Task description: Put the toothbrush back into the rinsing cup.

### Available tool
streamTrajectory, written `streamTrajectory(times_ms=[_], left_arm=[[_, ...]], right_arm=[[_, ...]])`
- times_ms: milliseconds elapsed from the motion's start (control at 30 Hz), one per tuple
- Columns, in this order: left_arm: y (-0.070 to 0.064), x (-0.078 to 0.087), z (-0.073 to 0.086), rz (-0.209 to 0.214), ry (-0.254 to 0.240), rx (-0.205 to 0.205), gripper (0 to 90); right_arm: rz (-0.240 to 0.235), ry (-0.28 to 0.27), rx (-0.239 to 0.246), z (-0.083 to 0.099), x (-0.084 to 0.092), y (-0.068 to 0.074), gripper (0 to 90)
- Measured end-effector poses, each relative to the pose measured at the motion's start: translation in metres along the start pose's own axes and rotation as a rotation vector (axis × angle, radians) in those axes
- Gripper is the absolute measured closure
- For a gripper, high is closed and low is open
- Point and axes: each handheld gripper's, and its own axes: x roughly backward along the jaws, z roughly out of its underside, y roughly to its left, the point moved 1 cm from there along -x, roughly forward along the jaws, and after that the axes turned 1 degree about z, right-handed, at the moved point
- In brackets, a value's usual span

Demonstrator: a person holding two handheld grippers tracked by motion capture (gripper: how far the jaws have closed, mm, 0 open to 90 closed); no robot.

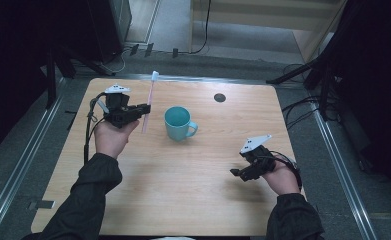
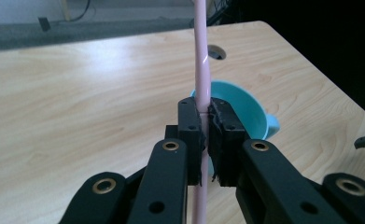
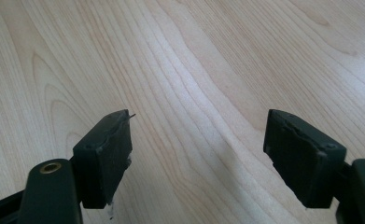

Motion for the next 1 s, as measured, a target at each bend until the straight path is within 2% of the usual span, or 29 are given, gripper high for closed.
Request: streamTrajectory(times_ms=[33, 200, 267, 467, 733, 1000], left_arm=[[0.0, 0.0, 0.0, 0.0, 0.0, 0.0, 83.8], [-0.01, -0.004, -0.02, 0.007, -0.025, -0.024, 83.8], [-0.014, -0.008, -0.027, 0.012, -0.026, -0.039, 83.8], [-0.026, -0.022, -0.042, 0.032, -0.046, -0.052, 83.8], [-0.034, -0.047, -0.046, 0.038, -0.036, -0.056, 83.8], [-0.039, -0.07, -0.044, 0.037, -0.029, -0.055, 83.8]], right_arm=[[0.0, 0.0, 0.0, 0.0, 0.0, 0.0, 23.4], [-0.008, 0.006, 0.012, -0.003, -0.002, 0.002, 23.6], [-0.008, 0.003, 0.009, -0.003, -0.002, 0.001, 23.6], [-0.005, 0.002, 0.003, -0.002, -0.002, 0.0, 23.6], [-0.011, -0.005, 0.001, -0.003, -0.001, 0.001, 23.7], [-0.012, -0.01, -0.004, -0.002, 0.0, -0.001, 23.7]])
